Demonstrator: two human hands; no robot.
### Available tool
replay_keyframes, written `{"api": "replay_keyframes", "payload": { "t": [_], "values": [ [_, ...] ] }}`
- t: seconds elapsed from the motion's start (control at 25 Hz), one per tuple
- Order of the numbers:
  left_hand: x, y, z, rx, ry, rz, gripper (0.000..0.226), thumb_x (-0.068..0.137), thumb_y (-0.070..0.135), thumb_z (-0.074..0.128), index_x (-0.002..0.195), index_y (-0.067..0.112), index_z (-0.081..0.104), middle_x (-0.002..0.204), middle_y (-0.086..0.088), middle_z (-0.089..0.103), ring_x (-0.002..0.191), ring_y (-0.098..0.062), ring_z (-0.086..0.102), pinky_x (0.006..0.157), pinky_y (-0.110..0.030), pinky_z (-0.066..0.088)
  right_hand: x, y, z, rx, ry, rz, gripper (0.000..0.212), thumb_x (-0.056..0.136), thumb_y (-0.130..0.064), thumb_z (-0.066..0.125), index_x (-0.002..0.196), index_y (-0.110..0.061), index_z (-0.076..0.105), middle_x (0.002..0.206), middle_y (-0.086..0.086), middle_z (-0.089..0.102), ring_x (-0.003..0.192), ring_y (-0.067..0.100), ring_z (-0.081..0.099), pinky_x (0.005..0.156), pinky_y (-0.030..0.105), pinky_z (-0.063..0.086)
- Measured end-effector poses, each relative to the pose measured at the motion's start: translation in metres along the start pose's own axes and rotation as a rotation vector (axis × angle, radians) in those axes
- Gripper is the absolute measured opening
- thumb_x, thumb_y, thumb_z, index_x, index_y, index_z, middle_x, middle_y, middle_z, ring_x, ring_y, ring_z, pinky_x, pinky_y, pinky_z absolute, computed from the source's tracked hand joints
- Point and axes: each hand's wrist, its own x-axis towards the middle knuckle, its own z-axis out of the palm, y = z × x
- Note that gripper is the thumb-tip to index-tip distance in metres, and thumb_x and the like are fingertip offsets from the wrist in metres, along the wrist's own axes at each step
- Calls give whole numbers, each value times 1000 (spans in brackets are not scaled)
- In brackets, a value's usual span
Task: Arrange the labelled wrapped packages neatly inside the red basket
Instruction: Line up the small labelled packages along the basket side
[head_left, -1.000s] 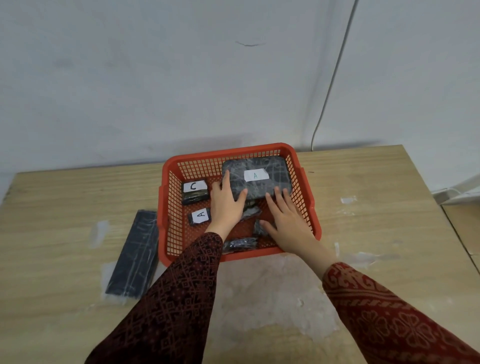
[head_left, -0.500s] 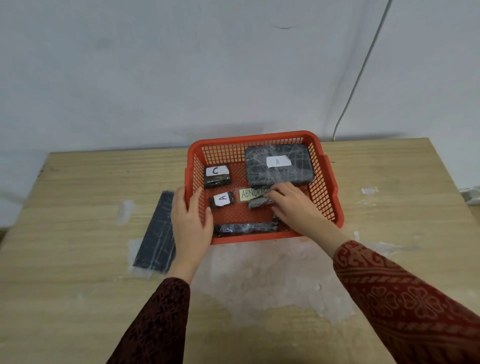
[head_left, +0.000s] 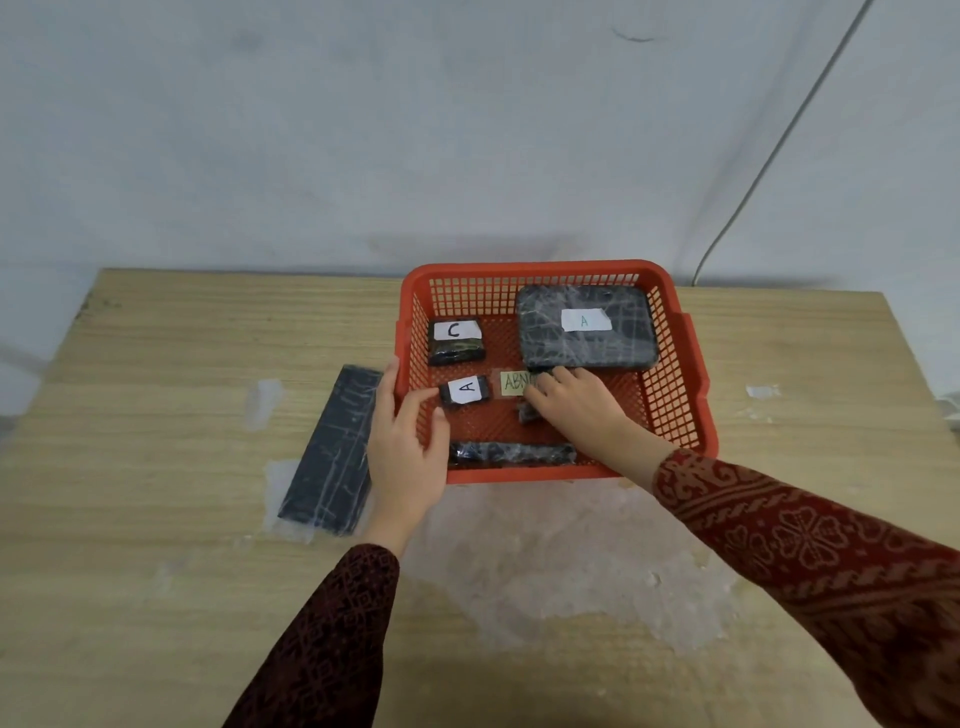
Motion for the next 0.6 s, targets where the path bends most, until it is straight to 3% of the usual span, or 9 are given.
{"api": "replay_keyframes", "payload": {
  "t": [0.08, 0.2, 0.28, 0.32, 0.4, 0.48, 0.6],
  "values": [
    [0, 0, 0, -31, 8, -4, 17, 92, 20, 55, 104, 14, 65, 155, -1, 30, 135, 0, 25, 103, -21, 32, -1, 1, -4, 242, 25, -7, 30, 93, -15, 51, 122, -11, 50, 116, 10, 58, 105, 28, 55, 88, 36, 43],
    [0, 0, -1, -50, 16, 1, 15, 91, 18, 56, 101, 14, 66, 155, 0, 31, 135, 1, 25, 103, -19, 32, -6, -1, -17, 1071, 28, 216, 30, 96, -24, 49, 125, -16, 55, 112, 6, 64, 94, 21, 59, 81, 32, 43],
    [0, -1, -1, -56, 18, 7, 14, 91, 18, 56, 100, 14, 67, 155, -1, 31, 135, 1, 25, 103, -19, 32, -8, 0, -21, 1329, -64, 372, 33, 100, -28, 41, 130, -21, 53, 113, 2, 68, 97, 35, 59, 89, 45, 46],
    [0, -2, -1, -58, 19, 8, 14, 91, 18, 56, 100, 14, 67, 155, -1, 31, 135, 2, 25, 103, -19, 31, -9, 1, -19, 1366, -94, 387, 32, 100, -31, 39, 127, -22, 54, 104, -3, 71, 94, 41, 57, 87, 49, 47],
    [0, -1, -1, -59, 23, 13, 13, 91, 19, 56, 98, 15, 66, 155, -1, 32, 136, 0, 25, 104, -18, 29, -11, 1, -18, 1384, -97, 378, 29, 97, -34, 46, 115, -17, 60, 86, -7, 69, 74, 29, 60, 70, 36, 49],
    [0, 1, -2, -50, 30, 14, 13, 91, 19, 55, 97, 15, 66, 155, -2, 32, 136, -2, 26, 104, -13, 26, -7, -2, -16, 1296, -74, 348, 28, 92, -33, 58, 110, -13, 64, 90, -2, 69, 78, 11, 62, 68, 20, 46],
    [0, 2, -3, -40, 26, 1, 12, 91, 19, 55, 95, 15, 66, 155, -1, 32, 137, -4, 29, 104, -11, 24, 8, -15, -14, 963, -85, 219, 28, 85, -27, 68, 108, -11, 68, 102, 7, 70, 87, 16, 61, 73, 26, 45]
  ]
}}
